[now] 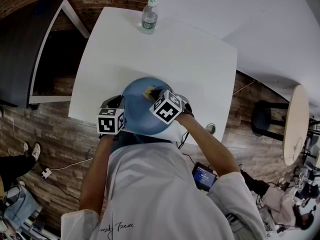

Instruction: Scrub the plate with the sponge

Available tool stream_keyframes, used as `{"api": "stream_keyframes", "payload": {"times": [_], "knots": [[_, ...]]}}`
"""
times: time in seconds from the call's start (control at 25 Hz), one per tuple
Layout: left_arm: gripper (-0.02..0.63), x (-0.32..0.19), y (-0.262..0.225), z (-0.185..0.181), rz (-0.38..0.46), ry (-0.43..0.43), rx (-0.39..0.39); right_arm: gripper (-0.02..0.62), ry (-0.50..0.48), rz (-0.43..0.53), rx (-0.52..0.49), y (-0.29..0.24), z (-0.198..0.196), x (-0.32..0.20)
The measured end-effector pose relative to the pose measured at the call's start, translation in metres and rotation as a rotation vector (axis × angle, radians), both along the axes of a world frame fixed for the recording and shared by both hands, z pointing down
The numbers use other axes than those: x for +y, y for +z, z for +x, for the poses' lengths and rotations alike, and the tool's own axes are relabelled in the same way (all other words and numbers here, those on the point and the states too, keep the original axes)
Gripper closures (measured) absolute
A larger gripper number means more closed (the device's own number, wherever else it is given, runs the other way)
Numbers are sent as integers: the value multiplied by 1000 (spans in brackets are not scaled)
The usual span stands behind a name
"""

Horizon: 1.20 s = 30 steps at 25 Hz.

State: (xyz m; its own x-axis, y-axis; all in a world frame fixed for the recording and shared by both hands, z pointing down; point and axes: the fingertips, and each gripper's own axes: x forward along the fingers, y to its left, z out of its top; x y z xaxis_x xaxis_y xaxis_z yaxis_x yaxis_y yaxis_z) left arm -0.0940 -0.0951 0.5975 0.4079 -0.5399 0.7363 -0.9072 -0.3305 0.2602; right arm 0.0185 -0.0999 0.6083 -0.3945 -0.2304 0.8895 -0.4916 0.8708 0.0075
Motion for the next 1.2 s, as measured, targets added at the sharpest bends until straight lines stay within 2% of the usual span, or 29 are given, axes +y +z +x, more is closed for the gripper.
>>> {"api": "stream_keyframes", "payload": {"times": [0.36, 0.56, 0.92, 1.08, 1.2], "knots": [[571, 0, 0, 0, 0, 3, -6, 571, -31, 1, -49, -2, -12, 5], [571, -2, -1, 1, -4, 10, -13, 571, -158, -7, -73, -3, -23, 21], [569, -4, 0, 2, 0, 19, -14, 571, -251, -3, -80, -4, -28, 50], [564, -4, -1, 1, 25, 3, 16, 571, -247, 5, -96, -9, -26, 61], [517, -2, 0, -1, 40, -13, 19, 571, -208, 15, -129, -16, -22, 66]]}}
